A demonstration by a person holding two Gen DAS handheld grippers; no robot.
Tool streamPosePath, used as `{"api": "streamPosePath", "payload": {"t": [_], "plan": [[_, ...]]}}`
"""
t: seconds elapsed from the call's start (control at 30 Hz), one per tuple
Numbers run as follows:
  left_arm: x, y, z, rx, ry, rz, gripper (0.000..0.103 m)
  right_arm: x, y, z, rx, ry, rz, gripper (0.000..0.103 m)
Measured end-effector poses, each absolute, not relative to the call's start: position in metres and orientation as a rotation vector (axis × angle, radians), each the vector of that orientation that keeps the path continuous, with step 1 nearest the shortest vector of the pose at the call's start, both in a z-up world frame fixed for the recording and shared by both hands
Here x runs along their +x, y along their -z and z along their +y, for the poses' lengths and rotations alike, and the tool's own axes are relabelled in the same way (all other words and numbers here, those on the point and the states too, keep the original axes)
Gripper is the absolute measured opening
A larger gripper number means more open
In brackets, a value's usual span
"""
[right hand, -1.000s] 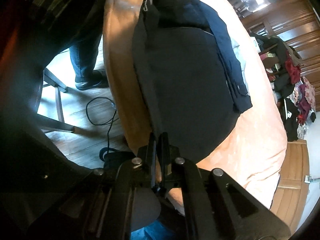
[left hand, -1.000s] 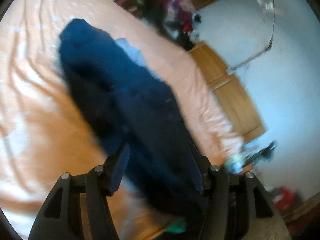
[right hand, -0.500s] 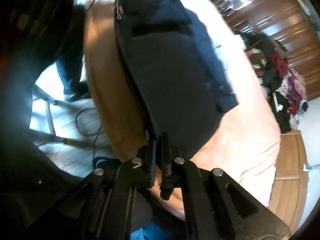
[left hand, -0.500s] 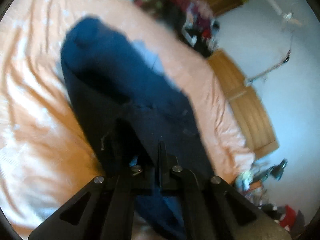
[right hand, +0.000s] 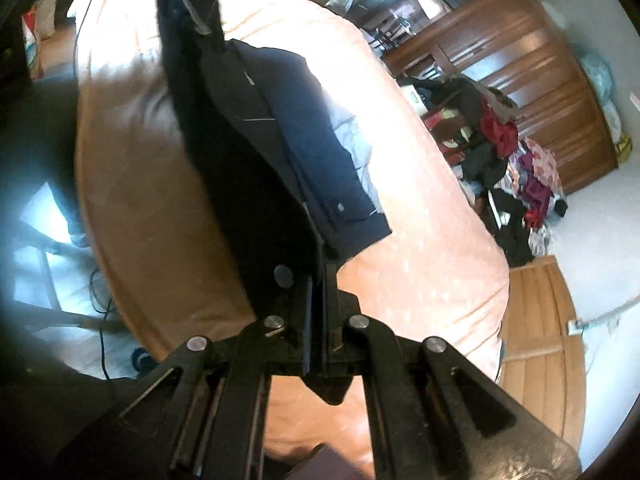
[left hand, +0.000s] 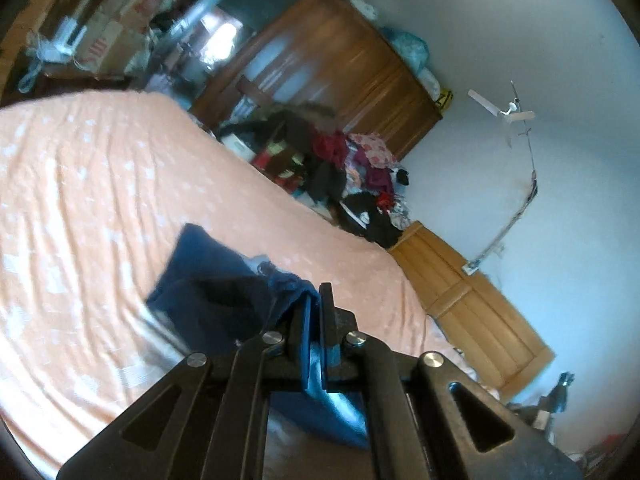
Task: Fold small clothes
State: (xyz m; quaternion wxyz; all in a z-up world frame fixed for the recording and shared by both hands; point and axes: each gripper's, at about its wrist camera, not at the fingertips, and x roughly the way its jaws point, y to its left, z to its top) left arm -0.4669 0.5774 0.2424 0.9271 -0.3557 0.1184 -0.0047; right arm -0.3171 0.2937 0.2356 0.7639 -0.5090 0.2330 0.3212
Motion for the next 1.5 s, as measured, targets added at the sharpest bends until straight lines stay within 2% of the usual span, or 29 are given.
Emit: {"api": "streamPosePath", "payload": {"t": [0.2, 0.33, 0.53, 0.6, 0.63, 0.67, 0.7, 0.73, 0.87, 1.03, 1.2, 1.33, 1.5], "plan": [[-0.379, -0.249, 0.597, -0.714, -0.011, 0.245, 0.001, -0.228, -0.234, 0.307, -1.144, -0.668, 0.517, 0.000], [-0.298, -0.247, 0.612, -0.662, -0.044, 0.288, 0.003, -0.121, -0.224, 0.322, -1.126, -0.673, 0.580, 0.000], [-0.172, -0.195, 0.645, -0.541, -0.186, 0.447, 0.005, 0.010, -0.178, 0.345, -1.122, -0.663, 0.729, 0.000], [-0.143, -0.157, 0.665, -0.610, -0.213, 0.538, 0.004, 0.039, -0.173, 0.334, -0.913, -0.721, 0.867, 0.007], [-0.133, -0.137, 0.674, -0.635, -0.229, 0.589, 0.004, 0.044, -0.170, 0.326, -0.799, -0.758, 0.922, 0.014], [-0.127, -0.117, 0.682, -0.655, -0.250, 0.625, 0.004, 0.046, -0.162, 0.313, -0.643, -0.813, 0.975, 0.028], [-0.127, -0.103, 0.685, -0.682, -0.243, 0.635, 0.004, 0.046, -0.151, 0.302, -0.495, -0.872, 1.035, 0.035], [-0.127, -0.093, 0.688, -0.701, -0.239, 0.639, 0.005, 0.046, -0.127, 0.287, -0.304, -0.937, 1.125, 0.035], [-0.126, -0.086, 0.682, -0.683, -0.235, 0.615, 0.006, 0.039, -0.071, 0.278, -0.113, -0.968, 1.232, 0.032], [-0.130, -0.094, 0.673, -0.663, -0.218, 0.594, 0.004, 0.029, -0.090, 0.267, 0.135, -1.040, 1.161, 0.030], [-0.138, -0.095, 0.668, -0.663, -0.209, 0.583, 0.004, 0.013, -0.082, 0.285, -0.087, -0.985, 1.215, 0.031], [-0.142, -0.094, 0.670, -0.665, -0.210, 0.582, 0.004, 0.001, -0.079, 0.287, -0.074, -0.999, 1.209, 0.034], [-0.142, -0.090, 0.668, -0.657, -0.208, 0.592, 0.004, 0.014, -0.064, 0.282, -0.051, -0.967, 1.211, 0.033]]}}
